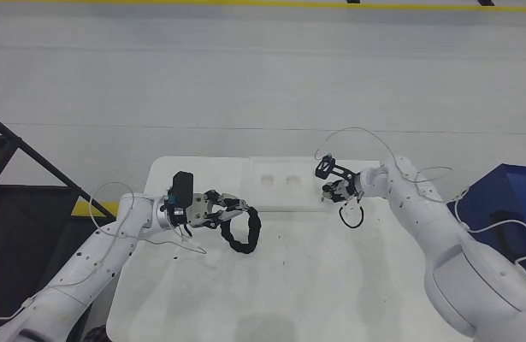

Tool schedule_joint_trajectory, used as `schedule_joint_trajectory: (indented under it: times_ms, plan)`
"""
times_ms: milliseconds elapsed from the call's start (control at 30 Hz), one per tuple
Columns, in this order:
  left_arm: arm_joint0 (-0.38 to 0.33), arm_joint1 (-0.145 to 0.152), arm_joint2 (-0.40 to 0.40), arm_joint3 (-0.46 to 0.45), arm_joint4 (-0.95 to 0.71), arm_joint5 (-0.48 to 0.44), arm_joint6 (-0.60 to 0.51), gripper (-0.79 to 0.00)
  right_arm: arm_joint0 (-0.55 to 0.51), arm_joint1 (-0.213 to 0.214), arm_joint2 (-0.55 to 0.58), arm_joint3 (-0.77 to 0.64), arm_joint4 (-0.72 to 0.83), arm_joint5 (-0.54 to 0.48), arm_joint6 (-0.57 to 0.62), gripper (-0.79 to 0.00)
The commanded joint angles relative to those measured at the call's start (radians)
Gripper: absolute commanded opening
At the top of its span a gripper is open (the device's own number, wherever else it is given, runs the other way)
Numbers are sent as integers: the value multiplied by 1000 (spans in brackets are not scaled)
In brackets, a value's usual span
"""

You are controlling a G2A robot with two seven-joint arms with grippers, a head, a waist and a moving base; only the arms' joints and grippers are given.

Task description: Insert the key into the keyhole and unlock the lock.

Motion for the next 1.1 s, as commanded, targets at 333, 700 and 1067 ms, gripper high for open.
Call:
schedule_joint_trajectory:
  times_ms: [333, 700, 1067]
  plan:
    - [0, 0, 0, 0, 0, 0, 0, -785, 26, -9, -10, -18, -55, 7, -13, -785]
    - [0, 0, 0, 0, 0, 0, 0, -785, 30, 20, 15, -118, -71, 8, 17, -785]
    - [0, 0, 0, 0, 0, 0, 0, -785, -111, 135, 175, -483, 113, 37, 242, -785]
